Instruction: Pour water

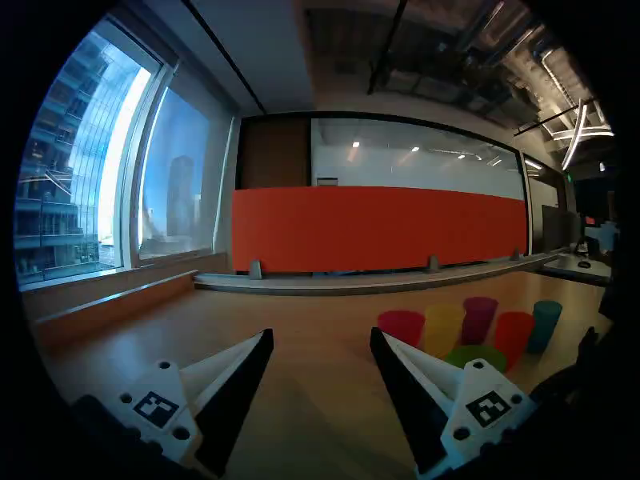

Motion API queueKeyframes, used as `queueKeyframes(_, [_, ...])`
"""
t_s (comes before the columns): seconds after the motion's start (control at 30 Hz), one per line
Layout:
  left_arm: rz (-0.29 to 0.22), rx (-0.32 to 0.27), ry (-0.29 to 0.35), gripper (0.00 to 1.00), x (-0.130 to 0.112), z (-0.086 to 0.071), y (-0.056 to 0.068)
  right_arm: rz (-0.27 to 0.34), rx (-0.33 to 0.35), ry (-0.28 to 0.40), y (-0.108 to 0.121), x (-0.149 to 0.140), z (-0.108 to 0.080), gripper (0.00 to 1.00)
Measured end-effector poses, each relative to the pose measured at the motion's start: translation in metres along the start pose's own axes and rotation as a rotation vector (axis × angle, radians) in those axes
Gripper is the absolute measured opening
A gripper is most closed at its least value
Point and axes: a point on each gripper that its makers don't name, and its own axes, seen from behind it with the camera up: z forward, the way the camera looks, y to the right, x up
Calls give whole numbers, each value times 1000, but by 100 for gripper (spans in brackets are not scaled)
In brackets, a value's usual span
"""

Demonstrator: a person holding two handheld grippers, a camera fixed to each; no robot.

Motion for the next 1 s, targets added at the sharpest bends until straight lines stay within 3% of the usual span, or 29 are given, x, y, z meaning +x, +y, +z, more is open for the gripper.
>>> queueKeyframes(0.27, [0,0,0,89,0,0,0,27,33,-6,-5,-14,7,99])
queueKeyframes(1.0, [0,0,0,89,0,-1,-1,83,31,-23,-8,-54,12,100])
